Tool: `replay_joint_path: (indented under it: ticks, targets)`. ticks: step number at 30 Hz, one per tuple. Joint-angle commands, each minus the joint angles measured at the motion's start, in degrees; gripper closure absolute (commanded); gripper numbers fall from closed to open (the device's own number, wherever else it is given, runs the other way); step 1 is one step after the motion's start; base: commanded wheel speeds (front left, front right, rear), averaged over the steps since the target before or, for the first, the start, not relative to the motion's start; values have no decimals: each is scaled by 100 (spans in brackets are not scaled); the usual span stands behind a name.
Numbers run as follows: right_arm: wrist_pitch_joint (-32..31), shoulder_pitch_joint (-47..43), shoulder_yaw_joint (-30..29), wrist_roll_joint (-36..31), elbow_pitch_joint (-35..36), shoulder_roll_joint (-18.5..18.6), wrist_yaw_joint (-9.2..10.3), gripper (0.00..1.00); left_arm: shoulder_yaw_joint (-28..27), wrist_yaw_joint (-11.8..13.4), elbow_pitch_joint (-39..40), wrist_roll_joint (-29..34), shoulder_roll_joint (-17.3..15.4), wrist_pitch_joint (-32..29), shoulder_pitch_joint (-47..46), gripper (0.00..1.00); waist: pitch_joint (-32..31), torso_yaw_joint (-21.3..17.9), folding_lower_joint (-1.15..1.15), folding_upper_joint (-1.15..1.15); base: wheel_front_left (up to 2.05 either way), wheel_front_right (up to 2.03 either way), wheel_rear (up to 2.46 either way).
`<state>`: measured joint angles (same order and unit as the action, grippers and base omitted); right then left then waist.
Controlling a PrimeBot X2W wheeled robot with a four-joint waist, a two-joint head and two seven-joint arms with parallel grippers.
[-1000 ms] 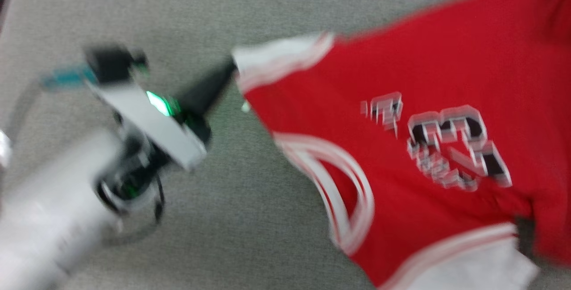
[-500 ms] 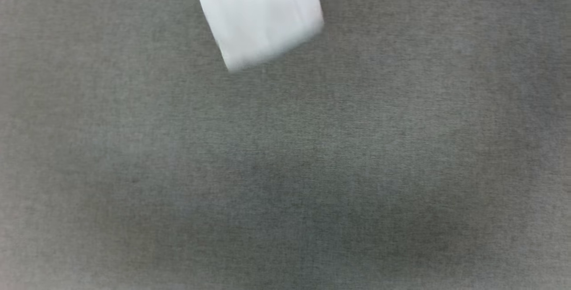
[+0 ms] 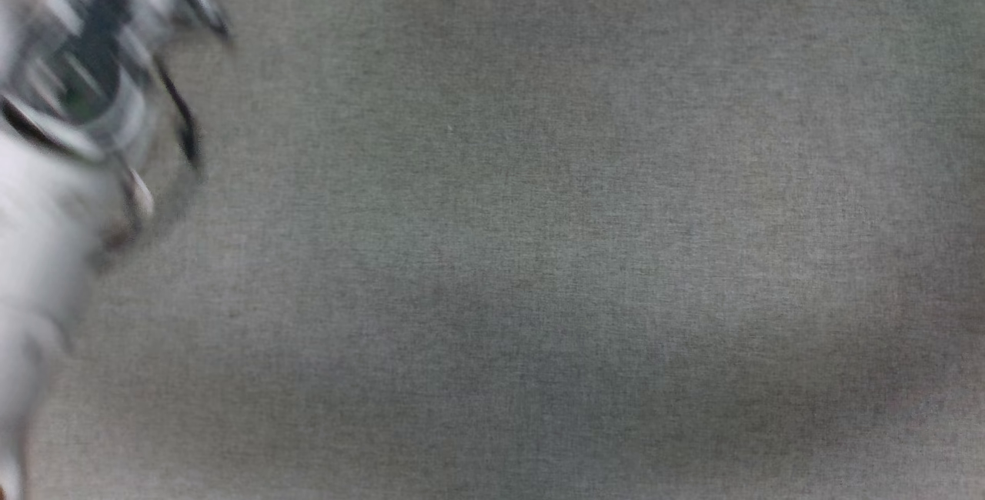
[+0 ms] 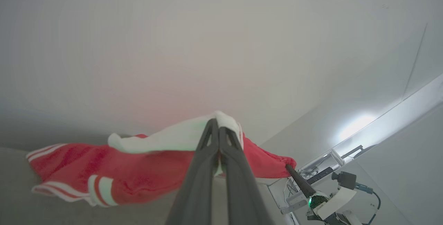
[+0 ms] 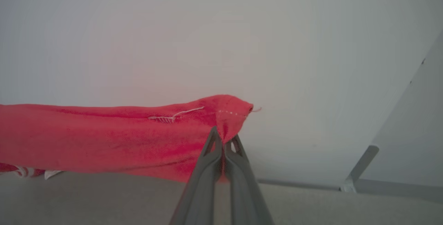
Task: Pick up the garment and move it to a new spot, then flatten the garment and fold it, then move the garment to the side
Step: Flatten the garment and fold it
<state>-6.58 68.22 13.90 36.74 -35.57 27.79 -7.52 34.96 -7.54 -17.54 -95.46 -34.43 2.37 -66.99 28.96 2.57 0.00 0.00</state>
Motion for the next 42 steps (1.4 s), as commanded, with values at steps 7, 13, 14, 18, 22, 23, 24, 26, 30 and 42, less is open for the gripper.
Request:
replay_joint_path:
  ticks: [7, 13, 14, 18, 22, 23, 24, 26, 30, 42]
  targets:
    - [-320, -1879, 10, 611, 928, 201, 5, 100, 4, 15, 766, 106, 16, 452, 1977, 100, -166, -2, 0, 0, 0, 0, 0]
    - [-746, -3254, -433, 680, 2030, 352, 5, 100, 0, 15, 1472, 340, -141, 669, 3195, 100, -322, -26, 0, 0, 0, 0, 0]
    - [-852, -3485, -529, 653, 2245, 372, 5, 100, 11, 15, 1570, 387, -166, 722, 3375, 100, -367, -39, 0, 0, 0, 0, 0]
    - [-1271, -4336, -971, 541, 3121, 370, 5, 100, -23, 14, 2005, 531, -364, 954, 4002, 100, -545, -105, 0, 0, 0, 0, 0]
    - [-1761, -5127, -1426, 284, 4053, 160, 5, 100, -198, 15, 2381, 685, -576, 1174, 4730, 100, -705, -196, 0, 0, 0, 0, 0]
    - [-1892, -5315, -1518, 197, 4267, 109, 5, 100, -229, 15, 2465, 737, -634, 1200, 4900, 100, -738, -213, 0, 0, 0, 0, 0]
    - [-2030, -5503, -1614, 124, 4476, 70, 5, 100, -254, 14, 2544, 792, -697, 1220, 5071, 100, -763, -220, 0, 0, 0, 0, 0]
    - [-2299, -5846, -1812, -18, 4919, -34, 5, 100, -264, 15, 2707, 909, -835, 1241, 5384, 100, -797, -228, 0, 0, 0, 0, 0]
    - [-2790, -6514, -2248, -159, 5711, -246, 5, 100, -455, 15, 3112, 995, -1006, 1274, 5957, 100, -858, -236, 0, 0, 0, 0, 0]
    - [-3365, -7251, -2727, -157, 6404, -687, 5, 100, -750, 15, 3650, 1259, -1007, 1224, 6758, 100, -1229, -253, 0, 0, 0, 0, 0]
